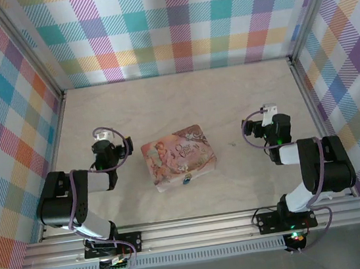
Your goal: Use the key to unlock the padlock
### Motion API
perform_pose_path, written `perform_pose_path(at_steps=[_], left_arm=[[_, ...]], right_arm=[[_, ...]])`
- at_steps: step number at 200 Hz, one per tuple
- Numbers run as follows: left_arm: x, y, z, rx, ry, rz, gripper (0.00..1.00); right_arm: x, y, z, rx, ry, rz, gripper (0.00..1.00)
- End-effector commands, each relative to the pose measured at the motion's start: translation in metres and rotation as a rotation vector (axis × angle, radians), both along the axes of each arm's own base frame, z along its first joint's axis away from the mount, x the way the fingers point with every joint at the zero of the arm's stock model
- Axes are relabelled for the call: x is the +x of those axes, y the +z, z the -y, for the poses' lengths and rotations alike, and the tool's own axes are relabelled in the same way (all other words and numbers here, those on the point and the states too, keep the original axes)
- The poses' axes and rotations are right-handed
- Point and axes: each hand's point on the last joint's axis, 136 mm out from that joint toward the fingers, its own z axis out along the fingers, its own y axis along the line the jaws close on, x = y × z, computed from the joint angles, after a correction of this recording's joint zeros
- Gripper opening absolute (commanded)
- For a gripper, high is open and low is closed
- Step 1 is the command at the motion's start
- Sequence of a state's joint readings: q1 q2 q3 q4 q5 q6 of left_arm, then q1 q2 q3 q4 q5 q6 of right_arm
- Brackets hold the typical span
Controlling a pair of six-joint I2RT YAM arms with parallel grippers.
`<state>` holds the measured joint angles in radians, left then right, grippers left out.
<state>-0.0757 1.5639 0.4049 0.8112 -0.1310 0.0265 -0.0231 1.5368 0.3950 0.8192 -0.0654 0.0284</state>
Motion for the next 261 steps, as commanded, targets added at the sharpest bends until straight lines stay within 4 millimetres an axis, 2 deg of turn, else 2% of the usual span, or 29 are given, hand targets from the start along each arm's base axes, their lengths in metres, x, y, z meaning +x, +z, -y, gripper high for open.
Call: perform_pose_path(at_steps=[1, 123, 140, 169, 191, 212, 228, 246, 261], left_arm=[[0.005, 0.005, 0.001, -0.01, -0.006, 0.013, 1.0], [0.003, 0.006, -0.003, -0.009, 0.015, 0.018, 1.0], [0.001, 0.019, -0.008, -0.011, 0.051, 0.036, 1.0], [-0.004, 0.048, -0.009, -0.003, 0.053, 0.043, 1.0], [-0.01, 0.087, -0.014, -0.071, 0.11, 0.128, 1.0], [-0.018, 0.117, -0.016, -0.226, 0.188, 0.089, 1.0], [-0.023, 0.135, -0.003, -0.336, 0.164, 0.032, 1.0], [-0.034, 0.137, 0.016, -0.463, 0.128, -0.064, 1.0], [-0.046, 0.135, 0.042, -0.562, 0.031, -0.144, 1.0]], right_arm=[[0.005, 0.009, -0.002, 0.004, 0.02, 0.031, 1.0], [0.004, 0.01, -0.003, 0.006, 0.022, 0.038, 1.0], [0.004, 0.015, 0.0, 0.006, 0.005, 0.043, 1.0], [0.001, 0.041, 0.011, 0.002, -0.065, 0.019, 1.0], [-0.004, 0.066, 0.013, 0.064, -0.108, -0.013, 1.0], [-0.011, 0.089, -0.001, 0.18, -0.076, -0.071, 1.0], [-0.021, 0.096, -0.02, 0.281, -0.021, -0.162, 1.0], [-0.036, 0.099, -0.052, 0.397, 0.088, -0.259, 1.0], [-0.051, 0.099, -0.083, 0.47, 0.187, -0.331, 1.0]])
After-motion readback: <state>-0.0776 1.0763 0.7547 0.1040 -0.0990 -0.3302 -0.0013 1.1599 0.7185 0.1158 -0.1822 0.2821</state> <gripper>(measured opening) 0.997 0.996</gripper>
